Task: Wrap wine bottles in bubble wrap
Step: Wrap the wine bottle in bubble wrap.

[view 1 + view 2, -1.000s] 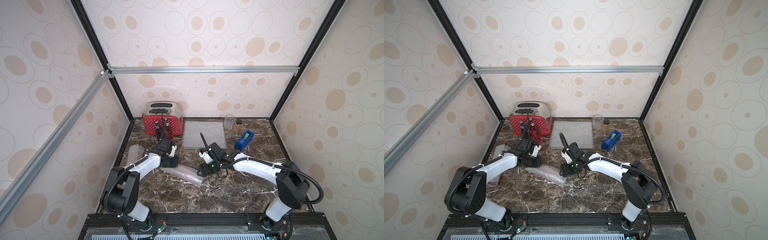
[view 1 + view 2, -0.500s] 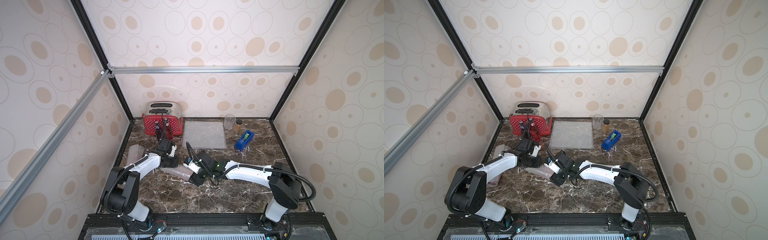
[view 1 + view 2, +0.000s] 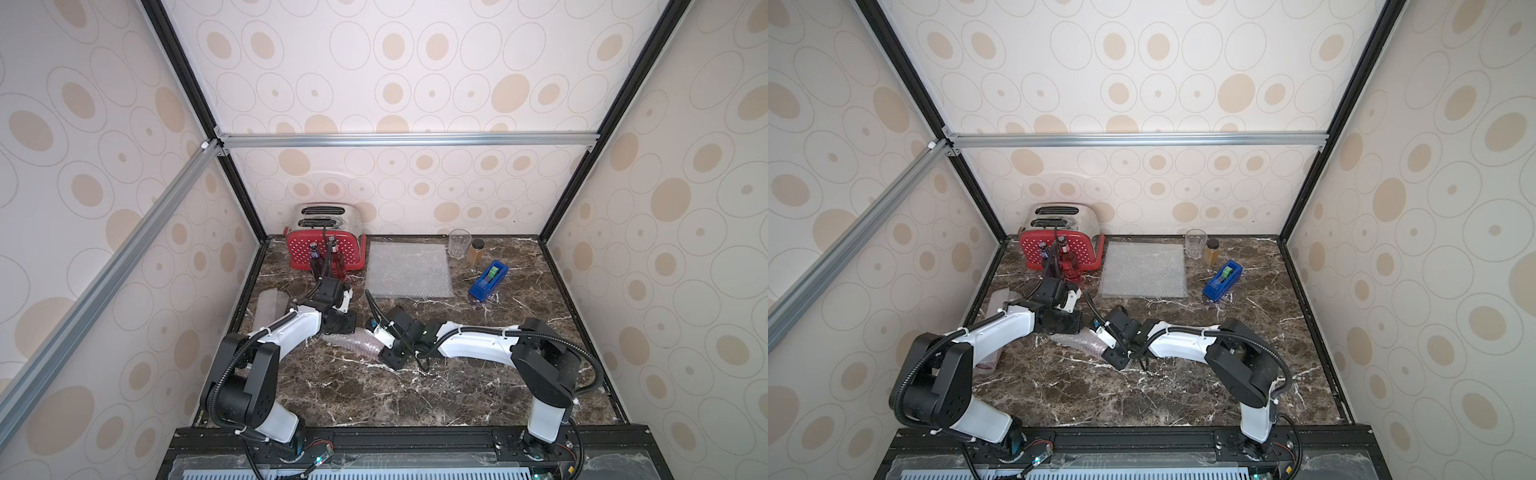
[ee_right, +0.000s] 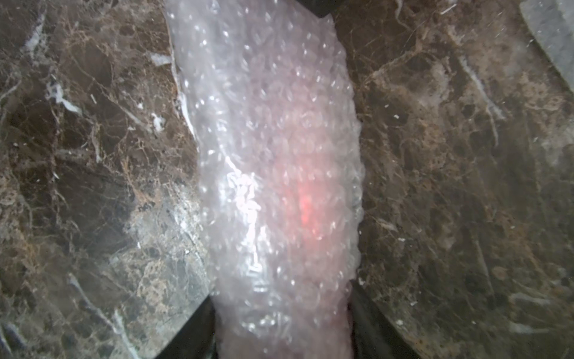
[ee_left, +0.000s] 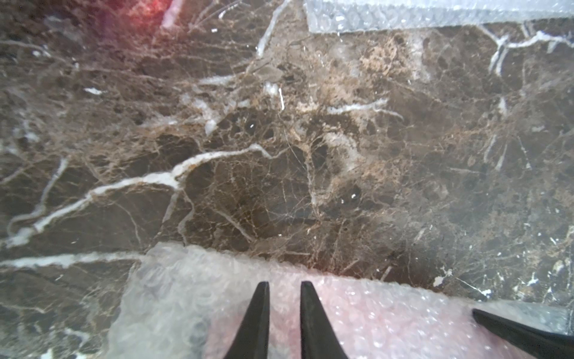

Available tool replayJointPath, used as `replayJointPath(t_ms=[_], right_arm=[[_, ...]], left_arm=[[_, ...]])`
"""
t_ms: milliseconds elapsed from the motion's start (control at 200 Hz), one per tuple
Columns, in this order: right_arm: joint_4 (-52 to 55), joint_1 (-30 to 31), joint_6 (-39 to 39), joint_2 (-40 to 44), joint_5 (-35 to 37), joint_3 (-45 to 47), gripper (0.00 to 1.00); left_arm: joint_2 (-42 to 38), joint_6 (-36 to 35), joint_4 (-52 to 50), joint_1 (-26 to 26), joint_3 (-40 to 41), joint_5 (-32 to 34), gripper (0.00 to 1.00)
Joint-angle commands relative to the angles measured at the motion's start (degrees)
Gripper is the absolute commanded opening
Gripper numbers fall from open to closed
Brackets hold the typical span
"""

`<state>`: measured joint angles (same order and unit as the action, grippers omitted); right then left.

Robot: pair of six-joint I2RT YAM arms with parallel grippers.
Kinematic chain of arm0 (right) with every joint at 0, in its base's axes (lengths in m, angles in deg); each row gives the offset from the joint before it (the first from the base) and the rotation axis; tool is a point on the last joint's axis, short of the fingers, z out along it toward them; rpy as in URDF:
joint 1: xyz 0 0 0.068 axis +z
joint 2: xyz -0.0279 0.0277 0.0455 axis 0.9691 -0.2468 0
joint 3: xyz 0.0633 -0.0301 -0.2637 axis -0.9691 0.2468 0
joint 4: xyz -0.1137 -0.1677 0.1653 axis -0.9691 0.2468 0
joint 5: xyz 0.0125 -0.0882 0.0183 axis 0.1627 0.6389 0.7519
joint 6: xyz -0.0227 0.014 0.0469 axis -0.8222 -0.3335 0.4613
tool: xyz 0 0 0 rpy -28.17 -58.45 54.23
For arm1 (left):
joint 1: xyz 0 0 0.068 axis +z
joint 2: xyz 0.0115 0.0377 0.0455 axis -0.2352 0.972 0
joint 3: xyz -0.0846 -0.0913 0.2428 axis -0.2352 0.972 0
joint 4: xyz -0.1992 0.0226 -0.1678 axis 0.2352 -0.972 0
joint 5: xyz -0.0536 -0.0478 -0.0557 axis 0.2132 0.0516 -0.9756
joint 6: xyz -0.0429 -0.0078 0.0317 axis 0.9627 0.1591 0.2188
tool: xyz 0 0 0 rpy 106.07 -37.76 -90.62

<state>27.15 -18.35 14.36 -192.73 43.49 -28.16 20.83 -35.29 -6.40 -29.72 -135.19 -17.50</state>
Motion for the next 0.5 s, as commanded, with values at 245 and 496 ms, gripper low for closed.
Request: replayJointPath(t_ms=[245, 496], right_arm=[[5.87, 1.7, 3.29, -4.58, 7.9, -0.12, 0.46], [9.55, 1.74, 8.02, -6.63, 14.37, -2.2, 0.44]], left_arm=[[-2.07, -0.52, -1.89, 0.58, -2.46, 2.64, 0.4], [-0.67, 0.11, -12.63, 5.06, -19.42, -0.88, 0.75]])
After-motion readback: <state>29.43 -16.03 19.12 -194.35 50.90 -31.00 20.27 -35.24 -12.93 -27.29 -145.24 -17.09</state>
